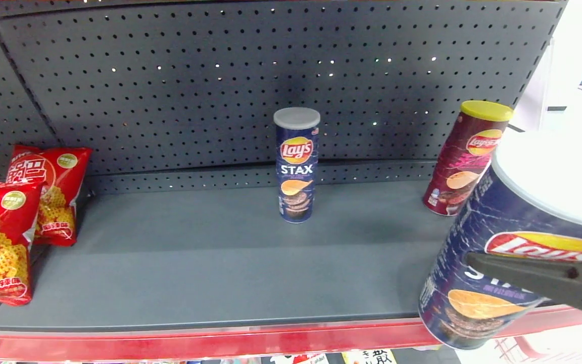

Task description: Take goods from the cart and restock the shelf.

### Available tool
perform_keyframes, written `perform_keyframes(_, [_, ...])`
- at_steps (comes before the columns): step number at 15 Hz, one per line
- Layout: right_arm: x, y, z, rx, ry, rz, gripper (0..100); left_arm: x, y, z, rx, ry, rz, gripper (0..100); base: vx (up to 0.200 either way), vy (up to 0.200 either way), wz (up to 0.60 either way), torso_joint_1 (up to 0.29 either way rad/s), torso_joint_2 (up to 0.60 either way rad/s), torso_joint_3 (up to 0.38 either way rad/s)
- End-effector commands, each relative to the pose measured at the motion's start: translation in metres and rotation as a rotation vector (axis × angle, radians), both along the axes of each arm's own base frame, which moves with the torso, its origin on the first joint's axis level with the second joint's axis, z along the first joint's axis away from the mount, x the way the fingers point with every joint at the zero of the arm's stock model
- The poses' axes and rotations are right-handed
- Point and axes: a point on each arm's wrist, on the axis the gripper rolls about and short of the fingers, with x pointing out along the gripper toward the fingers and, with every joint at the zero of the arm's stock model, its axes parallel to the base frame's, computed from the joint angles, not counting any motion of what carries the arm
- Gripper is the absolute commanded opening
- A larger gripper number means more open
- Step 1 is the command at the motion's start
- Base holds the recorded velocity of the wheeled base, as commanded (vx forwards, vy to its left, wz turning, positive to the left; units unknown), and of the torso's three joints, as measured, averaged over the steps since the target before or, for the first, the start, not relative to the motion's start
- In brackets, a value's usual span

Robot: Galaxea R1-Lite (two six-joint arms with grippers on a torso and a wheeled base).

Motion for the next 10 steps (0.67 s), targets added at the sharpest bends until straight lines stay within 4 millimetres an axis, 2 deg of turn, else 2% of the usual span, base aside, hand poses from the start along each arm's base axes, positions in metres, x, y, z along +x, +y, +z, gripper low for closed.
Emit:
perform_keyframes(1, [-0.0014,-0.0009,-0.0011,0.000,0.001,0.001,0,0.0002,0.0000,0.0000,0.000,0.003,-0.001,100,0.000,0.000,0.00,0.000,0.00,0.000])
perform_keyframes(10, [-0.0044,-0.0031,-0.0043,-0.003,0.005,0.001,0,0.0002,-0.0001,0.0003,0.006,-0.001,-0.023,100,0.000,0.000,0.00,0.000,0.00,0.000])
